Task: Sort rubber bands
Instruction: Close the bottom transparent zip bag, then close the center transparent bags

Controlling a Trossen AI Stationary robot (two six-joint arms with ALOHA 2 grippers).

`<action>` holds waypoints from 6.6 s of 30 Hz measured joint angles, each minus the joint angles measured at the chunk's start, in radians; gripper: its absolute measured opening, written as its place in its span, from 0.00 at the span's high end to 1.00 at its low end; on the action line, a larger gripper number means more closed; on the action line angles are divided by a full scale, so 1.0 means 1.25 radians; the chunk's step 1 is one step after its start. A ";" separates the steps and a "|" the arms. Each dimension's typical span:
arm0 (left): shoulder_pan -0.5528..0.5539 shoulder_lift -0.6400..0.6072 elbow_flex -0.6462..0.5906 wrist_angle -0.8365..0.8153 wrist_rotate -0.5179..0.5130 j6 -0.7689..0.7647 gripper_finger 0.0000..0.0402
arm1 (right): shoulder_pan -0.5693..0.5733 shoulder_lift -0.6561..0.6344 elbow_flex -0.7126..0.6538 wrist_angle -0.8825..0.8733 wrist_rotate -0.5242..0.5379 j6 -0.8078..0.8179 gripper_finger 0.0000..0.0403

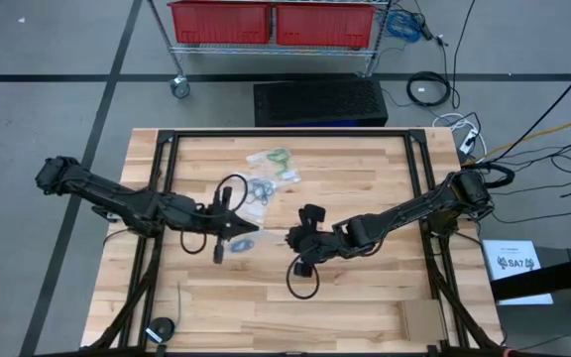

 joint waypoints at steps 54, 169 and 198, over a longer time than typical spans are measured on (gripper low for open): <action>0.275 0.572 0.117 0.340 0.289 -0.035 0.93 | 0.068 -0.154 -0.001 -0.492 -0.087 0.375 0.91; 0.341 -0.109 -0.194 -0.226 0.031 -0.042 1.00 | -0.250 0.416 0.093 0.394 -0.190 -0.916 0.83; 0.330 -0.115 -0.195 -0.235 0.034 -0.035 1.00 | -0.247 0.389 0.089 0.316 -0.140 -1.008 0.68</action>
